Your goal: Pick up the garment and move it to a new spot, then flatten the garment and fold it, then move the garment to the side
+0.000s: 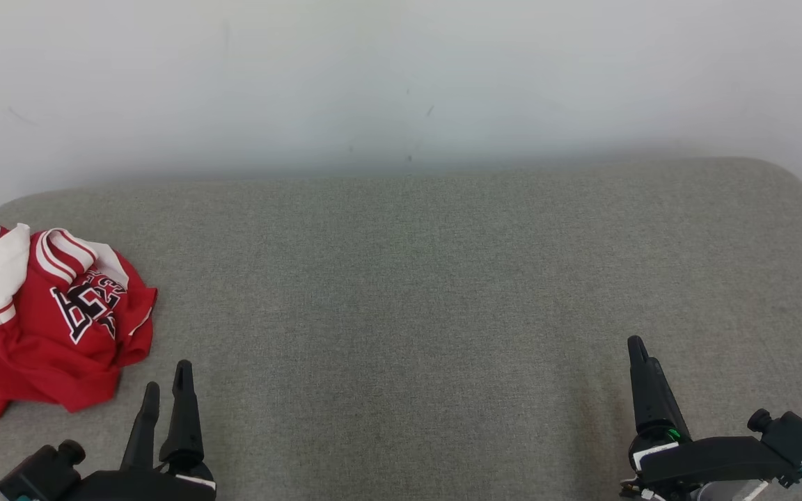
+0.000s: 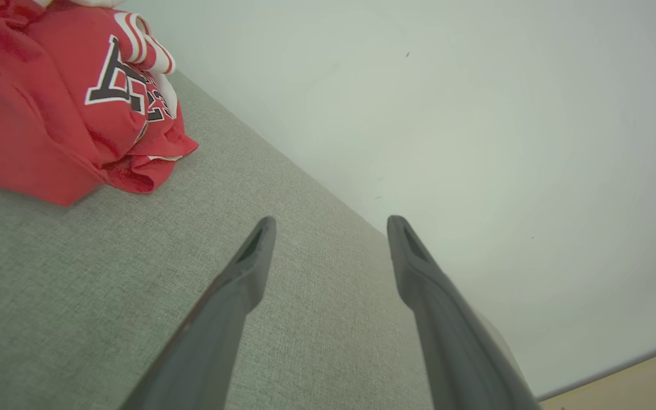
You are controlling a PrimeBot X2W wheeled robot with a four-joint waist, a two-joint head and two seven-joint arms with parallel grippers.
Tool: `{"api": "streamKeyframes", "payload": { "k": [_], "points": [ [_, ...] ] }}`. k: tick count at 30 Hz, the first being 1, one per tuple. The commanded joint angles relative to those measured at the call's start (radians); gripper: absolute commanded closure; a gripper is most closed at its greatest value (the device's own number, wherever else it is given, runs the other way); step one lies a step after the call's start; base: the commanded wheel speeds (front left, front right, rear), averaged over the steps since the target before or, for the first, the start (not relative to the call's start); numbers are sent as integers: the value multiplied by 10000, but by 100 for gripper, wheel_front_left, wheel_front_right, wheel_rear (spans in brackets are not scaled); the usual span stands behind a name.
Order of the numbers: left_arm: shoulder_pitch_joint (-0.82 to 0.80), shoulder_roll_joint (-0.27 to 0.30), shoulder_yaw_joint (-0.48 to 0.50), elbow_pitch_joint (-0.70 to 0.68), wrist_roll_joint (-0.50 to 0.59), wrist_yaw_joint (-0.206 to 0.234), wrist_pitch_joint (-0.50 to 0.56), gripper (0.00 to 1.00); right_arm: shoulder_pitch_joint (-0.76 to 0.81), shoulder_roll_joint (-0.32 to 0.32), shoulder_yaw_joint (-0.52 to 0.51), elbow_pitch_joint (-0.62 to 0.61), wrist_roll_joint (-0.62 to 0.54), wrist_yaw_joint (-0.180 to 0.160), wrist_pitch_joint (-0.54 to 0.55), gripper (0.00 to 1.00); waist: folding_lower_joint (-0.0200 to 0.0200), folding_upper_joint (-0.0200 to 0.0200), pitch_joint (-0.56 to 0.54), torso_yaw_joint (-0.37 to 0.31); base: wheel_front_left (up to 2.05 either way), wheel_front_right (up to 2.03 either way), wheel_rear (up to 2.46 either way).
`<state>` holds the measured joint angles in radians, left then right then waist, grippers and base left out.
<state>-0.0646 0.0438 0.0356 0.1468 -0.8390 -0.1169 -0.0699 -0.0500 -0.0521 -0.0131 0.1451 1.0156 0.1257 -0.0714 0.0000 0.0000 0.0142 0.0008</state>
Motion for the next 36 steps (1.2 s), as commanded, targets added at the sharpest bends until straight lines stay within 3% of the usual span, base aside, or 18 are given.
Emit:
{"api": "streamKeyframes", "payload": {
  "k": [1, 14, 36],
  "points": [
    [-51, 75, -47, -148, 492, 6, -111, 0, -20, -53, 76, -170, -400, 48, -108, 0, 0, 0, -2, 3, 0, 0, 0],
    [28, 181, -290, -139, 2316, 81, -513, 0, 62, -57, 179, -242, -2313, 55, -501, 0, 0, 0, -44, 11, 0, 0, 0],
    [46, 358, -545, 149, 4494, 162, -1078, 0, 199, 1, 267, -346, -4811, 65, -1063, 0, 0, 0, -29, 41, 0, 0, 0]
  ]
}}
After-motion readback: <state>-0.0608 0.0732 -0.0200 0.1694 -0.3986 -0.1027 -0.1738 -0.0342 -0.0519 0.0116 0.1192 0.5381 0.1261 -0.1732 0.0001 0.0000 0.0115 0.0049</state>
